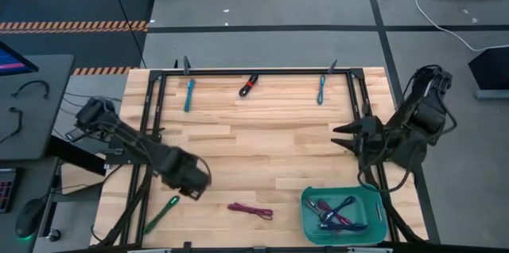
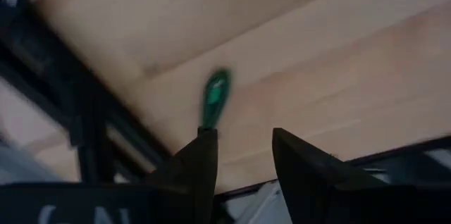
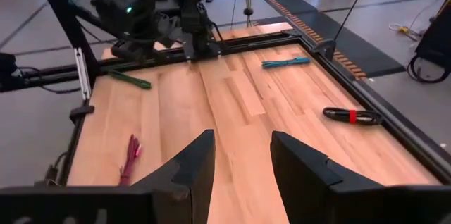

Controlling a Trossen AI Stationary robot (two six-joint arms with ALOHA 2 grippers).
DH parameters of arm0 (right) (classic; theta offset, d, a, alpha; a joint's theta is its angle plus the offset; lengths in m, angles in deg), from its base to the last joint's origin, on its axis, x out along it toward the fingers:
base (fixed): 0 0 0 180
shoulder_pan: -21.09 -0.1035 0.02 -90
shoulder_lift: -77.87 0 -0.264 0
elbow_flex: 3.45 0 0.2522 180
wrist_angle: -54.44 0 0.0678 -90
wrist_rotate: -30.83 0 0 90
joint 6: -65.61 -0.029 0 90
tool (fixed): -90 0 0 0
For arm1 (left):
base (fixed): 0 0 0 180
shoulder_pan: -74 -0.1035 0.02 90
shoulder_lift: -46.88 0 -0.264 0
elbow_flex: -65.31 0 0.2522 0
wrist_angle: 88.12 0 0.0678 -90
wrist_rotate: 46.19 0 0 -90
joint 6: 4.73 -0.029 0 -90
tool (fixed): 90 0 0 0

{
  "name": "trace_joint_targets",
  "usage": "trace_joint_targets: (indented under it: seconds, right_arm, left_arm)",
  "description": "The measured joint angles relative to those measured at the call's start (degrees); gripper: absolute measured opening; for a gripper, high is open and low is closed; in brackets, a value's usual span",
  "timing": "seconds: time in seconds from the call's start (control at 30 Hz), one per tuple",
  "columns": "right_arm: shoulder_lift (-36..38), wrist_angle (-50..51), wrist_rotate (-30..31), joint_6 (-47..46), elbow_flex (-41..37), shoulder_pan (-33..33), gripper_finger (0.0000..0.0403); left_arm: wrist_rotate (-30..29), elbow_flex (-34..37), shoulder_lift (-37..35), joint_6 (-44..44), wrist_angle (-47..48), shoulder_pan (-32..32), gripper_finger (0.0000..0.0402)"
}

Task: Pick and place USB-C Cables
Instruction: Put the green charger cable into the green bin

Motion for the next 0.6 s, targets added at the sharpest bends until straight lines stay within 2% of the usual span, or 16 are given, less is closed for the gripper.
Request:
trace_joint_targets:
  seconds: [0.17,0.33,0.47,0.6]
  right_arm:
    - [0.02,0.28,-1.42,4.48,0.0,0.15,0.0144]
    - [0.02,0.34,-3.04,5.3,0.0,0.15,0.0143]
    - [-0.06,0.32,-4.13,3.85,0.0,0.14,0.0143]
    - [-0.11,0.29,-4.12,2.4,0.0,0.17,0.0143]
  left_arm:
    - [5.03,6.1,2.3,2.82,-2.76,3.43,0.0155]
    - [7.59,14.53,2.43,4.64,-15.57,4.09,0.0189]
    - [7.73,20.07,2.43,4.77,-23.35,3.9,0.0214]
    - [5.36,23.57,2.43,5.32,-26.03,3.65,0.0215]
